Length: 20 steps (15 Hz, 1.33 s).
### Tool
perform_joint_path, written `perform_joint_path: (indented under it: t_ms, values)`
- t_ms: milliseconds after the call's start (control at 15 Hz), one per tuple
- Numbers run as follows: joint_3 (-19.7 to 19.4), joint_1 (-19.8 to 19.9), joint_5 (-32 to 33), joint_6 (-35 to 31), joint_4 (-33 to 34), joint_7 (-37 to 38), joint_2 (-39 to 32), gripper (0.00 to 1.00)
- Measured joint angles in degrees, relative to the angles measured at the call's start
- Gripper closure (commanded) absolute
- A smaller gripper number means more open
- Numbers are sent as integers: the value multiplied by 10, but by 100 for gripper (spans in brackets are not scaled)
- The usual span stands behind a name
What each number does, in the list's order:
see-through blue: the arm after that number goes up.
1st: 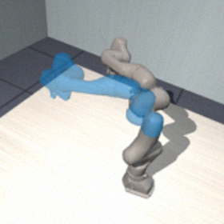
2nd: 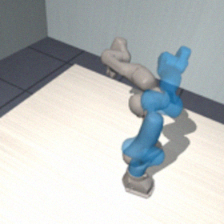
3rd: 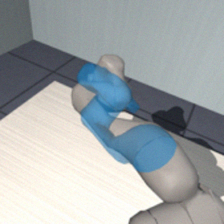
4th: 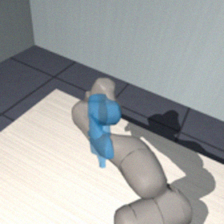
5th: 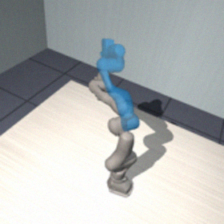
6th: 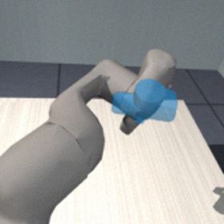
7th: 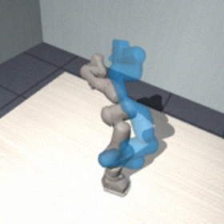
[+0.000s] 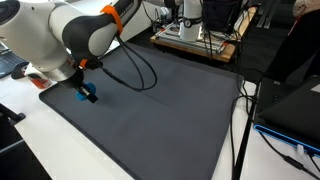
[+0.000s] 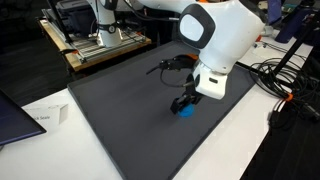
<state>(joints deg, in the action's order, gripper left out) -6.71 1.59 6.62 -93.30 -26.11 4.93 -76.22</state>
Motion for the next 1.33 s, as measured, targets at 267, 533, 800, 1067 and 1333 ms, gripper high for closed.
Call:
perform_joint_path:
  t_ms: [267, 533, 800, 1067, 1333]
  values:
    - [23, -3, -6, 54, 0, -57, 2, 100]
    - [30, -3, -6, 130, 0, -80, 7, 100]
    - [30, -3, -6, 196, 1, -78, 16, 100]
    - [29, -3, -6, 240, 1, -50, 30, 100]
    - [22, -5, -5, 249, 2, 1, 49, 100]
